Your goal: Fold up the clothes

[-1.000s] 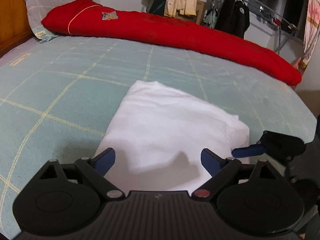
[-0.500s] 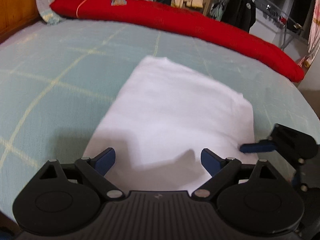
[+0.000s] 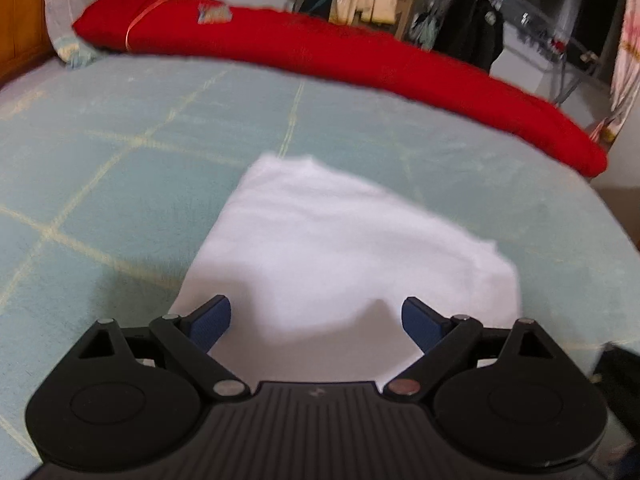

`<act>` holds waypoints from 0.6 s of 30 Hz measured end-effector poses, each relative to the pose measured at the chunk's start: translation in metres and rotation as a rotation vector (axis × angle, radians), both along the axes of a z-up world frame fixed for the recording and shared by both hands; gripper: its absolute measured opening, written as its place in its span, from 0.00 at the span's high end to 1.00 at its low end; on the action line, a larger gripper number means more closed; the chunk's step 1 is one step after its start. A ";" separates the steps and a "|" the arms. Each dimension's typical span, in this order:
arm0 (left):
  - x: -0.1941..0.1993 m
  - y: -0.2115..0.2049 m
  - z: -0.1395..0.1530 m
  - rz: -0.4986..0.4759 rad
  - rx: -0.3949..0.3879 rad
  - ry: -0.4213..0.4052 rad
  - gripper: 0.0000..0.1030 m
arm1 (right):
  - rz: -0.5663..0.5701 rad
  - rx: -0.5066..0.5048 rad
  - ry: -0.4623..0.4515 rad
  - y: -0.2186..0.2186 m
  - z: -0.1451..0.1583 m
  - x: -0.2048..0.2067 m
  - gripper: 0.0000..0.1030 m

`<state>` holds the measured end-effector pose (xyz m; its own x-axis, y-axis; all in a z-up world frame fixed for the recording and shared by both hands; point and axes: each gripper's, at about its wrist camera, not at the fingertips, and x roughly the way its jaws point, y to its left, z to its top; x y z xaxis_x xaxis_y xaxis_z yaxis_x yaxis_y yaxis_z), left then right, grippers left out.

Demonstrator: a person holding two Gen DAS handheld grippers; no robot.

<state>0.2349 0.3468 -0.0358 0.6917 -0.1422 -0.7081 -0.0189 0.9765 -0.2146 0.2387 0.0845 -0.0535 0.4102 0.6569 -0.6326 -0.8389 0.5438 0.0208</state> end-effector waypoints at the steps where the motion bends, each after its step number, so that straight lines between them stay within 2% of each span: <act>1: 0.001 0.000 -0.005 0.001 0.000 0.007 0.10 | -0.007 -0.003 0.008 -0.001 0.000 0.001 0.00; 3: 0.000 -0.003 -0.003 0.004 0.012 0.002 0.10 | -0.024 -0.006 0.031 -0.003 -0.001 0.005 0.00; 8: -0.006 -0.014 0.025 -0.014 0.095 -0.088 0.11 | -0.063 0.016 0.073 -0.010 -0.005 0.013 0.00; 15: 0.033 -0.026 0.015 -0.004 0.153 -0.037 0.10 | -0.083 0.025 0.113 -0.014 -0.009 0.018 0.00; 18: 0.050 -0.027 0.000 0.002 0.137 -0.005 0.09 | -0.084 0.026 0.116 -0.016 -0.009 0.019 0.00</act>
<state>0.2852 0.3201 -0.0356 0.6954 -0.0429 -0.7173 -0.0204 0.9966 -0.0793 0.2577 0.0681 -0.0627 0.3899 0.6400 -0.6621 -0.7815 0.6103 0.1297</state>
